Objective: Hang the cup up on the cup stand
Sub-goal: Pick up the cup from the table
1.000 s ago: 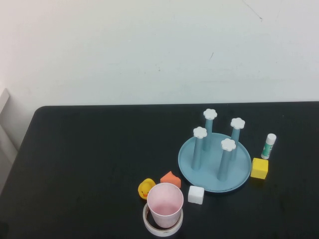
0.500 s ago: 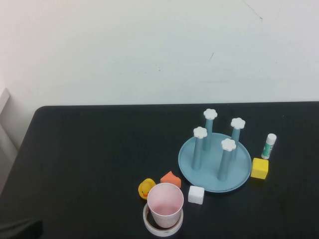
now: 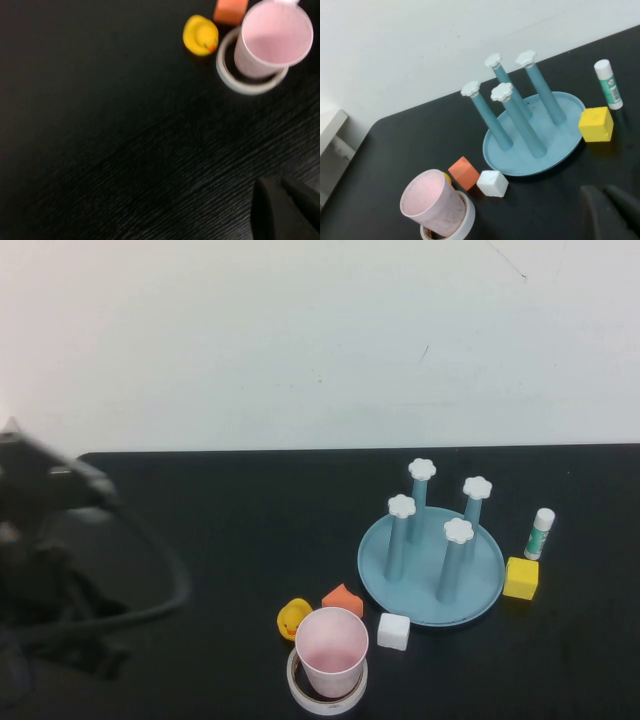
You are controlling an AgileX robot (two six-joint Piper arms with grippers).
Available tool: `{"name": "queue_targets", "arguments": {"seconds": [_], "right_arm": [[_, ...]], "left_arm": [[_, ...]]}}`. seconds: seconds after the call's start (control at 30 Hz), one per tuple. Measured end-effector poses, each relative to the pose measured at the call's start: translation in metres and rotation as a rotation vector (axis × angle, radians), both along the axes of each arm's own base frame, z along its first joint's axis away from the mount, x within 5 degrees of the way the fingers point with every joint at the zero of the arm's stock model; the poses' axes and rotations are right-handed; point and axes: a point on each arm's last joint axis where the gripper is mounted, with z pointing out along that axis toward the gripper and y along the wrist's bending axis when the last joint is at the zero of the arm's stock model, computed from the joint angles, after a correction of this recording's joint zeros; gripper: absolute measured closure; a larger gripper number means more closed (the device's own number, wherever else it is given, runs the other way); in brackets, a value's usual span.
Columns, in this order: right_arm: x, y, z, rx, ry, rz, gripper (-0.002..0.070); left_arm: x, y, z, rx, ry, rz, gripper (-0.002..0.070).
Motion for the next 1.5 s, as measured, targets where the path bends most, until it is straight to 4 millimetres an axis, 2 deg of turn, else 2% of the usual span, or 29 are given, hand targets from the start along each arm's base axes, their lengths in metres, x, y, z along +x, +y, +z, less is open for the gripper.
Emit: {"name": "queue_targets", "arguments": {"seconds": [0.27,0.57,0.7,0.73,0.93,1.0,1.17,1.5], "right_arm": [[0.0,0.0,0.0,-0.012,-0.005,0.007,0.0678],[0.0,0.001,0.0,-0.023,-0.008,0.015,0.0678],[0.0,0.001,0.0,-0.022,-0.008,0.015,0.0678],[0.0,0.001,0.0,-0.022,-0.008,0.015,0.0678],[0.0,0.001,0.0,-0.022,-0.008,0.015,0.0678],[0.0,0.001,0.0,-0.022,-0.008,0.015,0.0678],[0.0,0.001,0.0,-0.023,-0.006,0.018,0.0678],[-0.001,0.001,-0.001,-0.023,0.0,0.024,0.0678]], "left_arm": [[0.038,-0.058,-0.023,0.185,0.085,-0.133,0.0676],[0.076,-0.123,-0.05,0.26,0.171,-0.231,0.0671],[0.091,-0.144,-0.067,0.301,0.258,-0.226,0.0582],[0.095,-0.148,-0.071,0.305,0.278,-0.211,0.055],[0.115,-0.164,-0.102,0.292,0.352,-0.075,0.0242],[0.119,-0.167,-0.111,0.281,0.356,-0.058,0.0188],[0.125,-0.174,-0.13,0.259,0.359,-0.038,0.0153],[0.134,-0.18,-0.163,0.249,0.38,0.011,0.015]]}}
